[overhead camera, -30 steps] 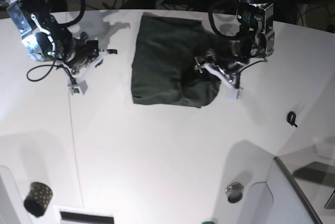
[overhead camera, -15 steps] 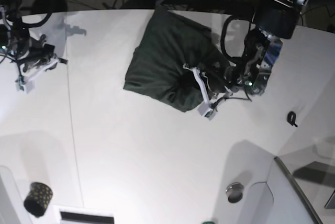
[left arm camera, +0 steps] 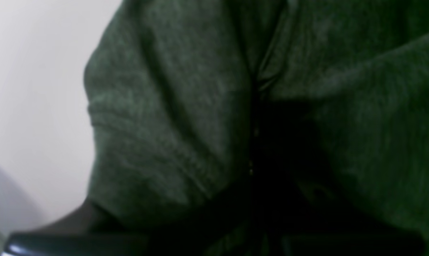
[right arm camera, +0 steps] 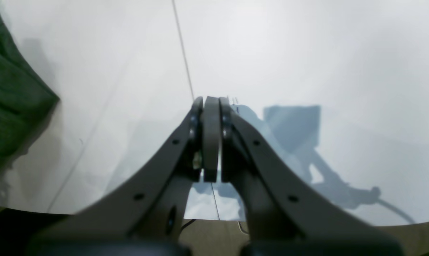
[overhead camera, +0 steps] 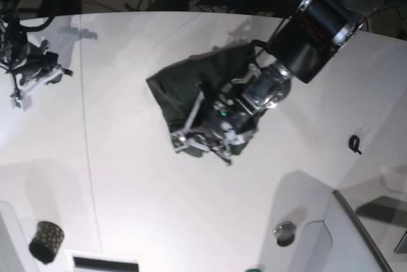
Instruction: Layout the t-shirt on the table in an organized manner, then fold the t-shirt properly
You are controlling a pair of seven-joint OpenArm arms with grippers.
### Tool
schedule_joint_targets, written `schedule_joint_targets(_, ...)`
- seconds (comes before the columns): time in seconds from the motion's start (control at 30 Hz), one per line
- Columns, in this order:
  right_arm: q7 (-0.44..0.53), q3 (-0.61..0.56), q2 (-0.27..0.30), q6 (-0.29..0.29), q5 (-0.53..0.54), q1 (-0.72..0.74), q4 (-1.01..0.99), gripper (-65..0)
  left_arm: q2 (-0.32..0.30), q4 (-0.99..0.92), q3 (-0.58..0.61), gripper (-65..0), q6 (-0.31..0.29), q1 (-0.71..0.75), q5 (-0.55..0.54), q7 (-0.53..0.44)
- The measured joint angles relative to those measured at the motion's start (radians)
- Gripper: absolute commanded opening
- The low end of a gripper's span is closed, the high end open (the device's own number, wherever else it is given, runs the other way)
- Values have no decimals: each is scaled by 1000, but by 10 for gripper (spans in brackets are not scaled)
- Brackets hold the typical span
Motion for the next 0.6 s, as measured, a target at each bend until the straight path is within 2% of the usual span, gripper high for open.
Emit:
schedule_joint_targets(0.1, -4, 0, 0, 2, 2, -14, 0, -644, 52, -2, 43, -650, 0, 3, 94, 3)
schedule_joint_targets(0.2, -4, 0, 0, 2, 1, -19, 0, -644, 79, -3, 98, -650, 0, 3, 118, 6)
schedule_joint_targets(0.33, 6, 2, 0, 2, 2, -33, 0, -644, 93, -3, 137, -650, 0, 2, 120, 3)
schedule_joint_targets(0.6, 3, 2, 0, 2, 2, -35, 0, -644, 96, -3, 132, -650, 0, 3, 113, 3)
